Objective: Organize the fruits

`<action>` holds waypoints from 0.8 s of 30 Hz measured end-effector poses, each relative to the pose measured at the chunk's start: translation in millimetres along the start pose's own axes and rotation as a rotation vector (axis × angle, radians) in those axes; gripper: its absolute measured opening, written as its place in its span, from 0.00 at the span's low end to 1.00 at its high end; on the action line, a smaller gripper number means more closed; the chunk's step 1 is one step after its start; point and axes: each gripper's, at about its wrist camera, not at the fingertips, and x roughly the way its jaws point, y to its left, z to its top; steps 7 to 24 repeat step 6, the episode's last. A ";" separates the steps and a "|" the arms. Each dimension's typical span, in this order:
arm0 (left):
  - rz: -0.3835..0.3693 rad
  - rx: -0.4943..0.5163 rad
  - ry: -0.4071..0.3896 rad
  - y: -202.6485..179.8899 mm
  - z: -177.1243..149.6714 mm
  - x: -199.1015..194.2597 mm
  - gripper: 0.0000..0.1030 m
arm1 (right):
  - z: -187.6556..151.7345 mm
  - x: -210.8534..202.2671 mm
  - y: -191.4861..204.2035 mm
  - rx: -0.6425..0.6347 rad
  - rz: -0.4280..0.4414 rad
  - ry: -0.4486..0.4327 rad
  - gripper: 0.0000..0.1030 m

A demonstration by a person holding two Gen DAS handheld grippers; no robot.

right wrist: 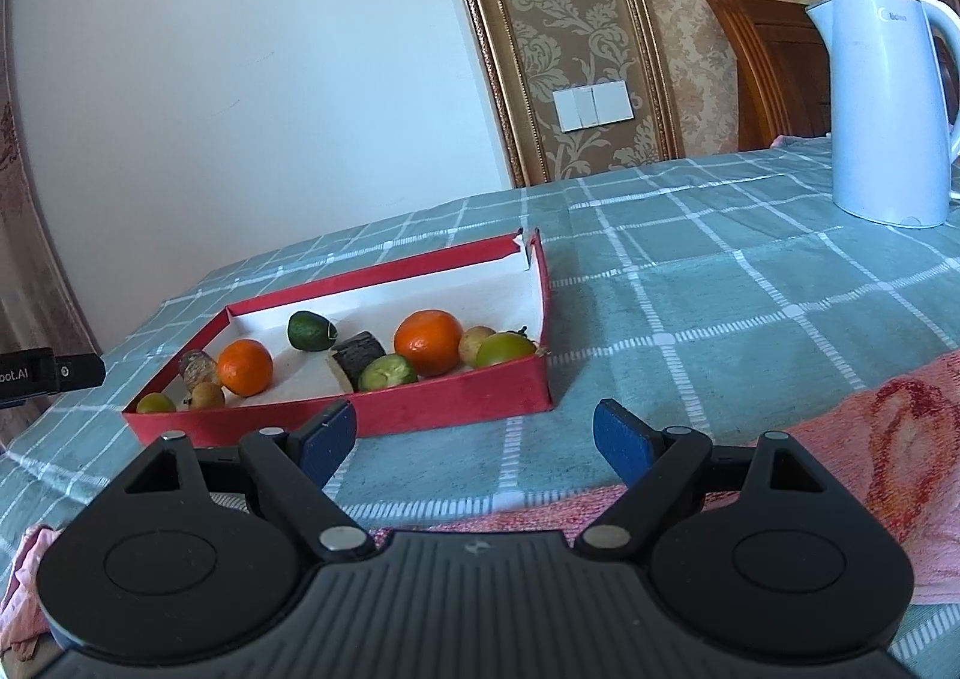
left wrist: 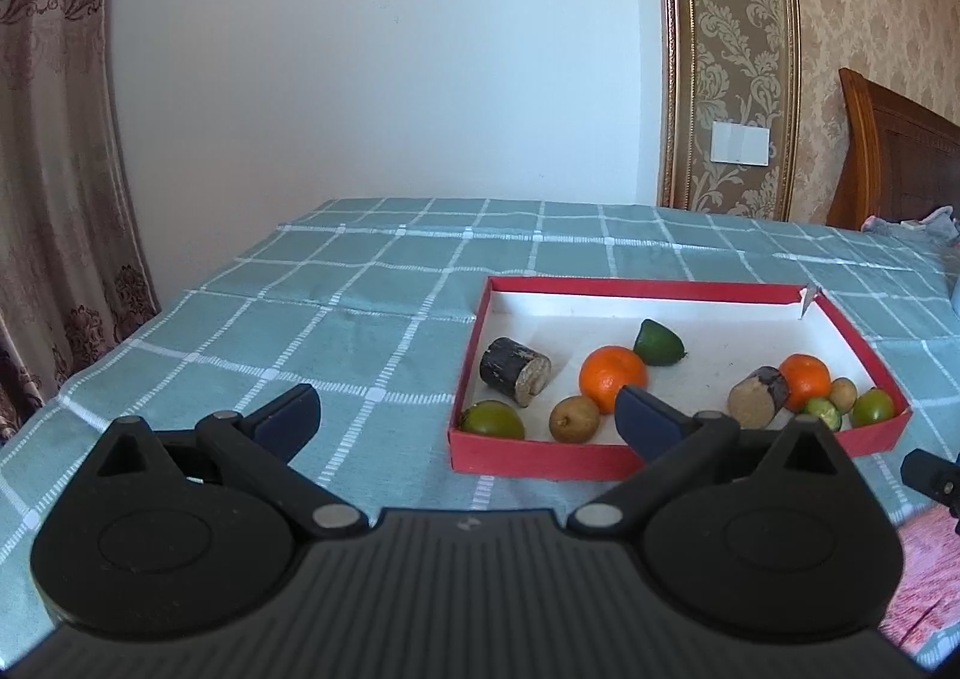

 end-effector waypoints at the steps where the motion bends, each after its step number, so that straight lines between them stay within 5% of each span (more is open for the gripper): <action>1: -0.001 0.004 0.000 -0.2 -0.4 -0.1 1.00 | -0.4 -0.2 0.7 -0.002 0.001 0.001 0.84; 24: -0.005 0.002 0.000 0.6 -0.5 0.3 1.00 | -1.5 -0.3 2.7 -0.008 0.001 0.000 0.84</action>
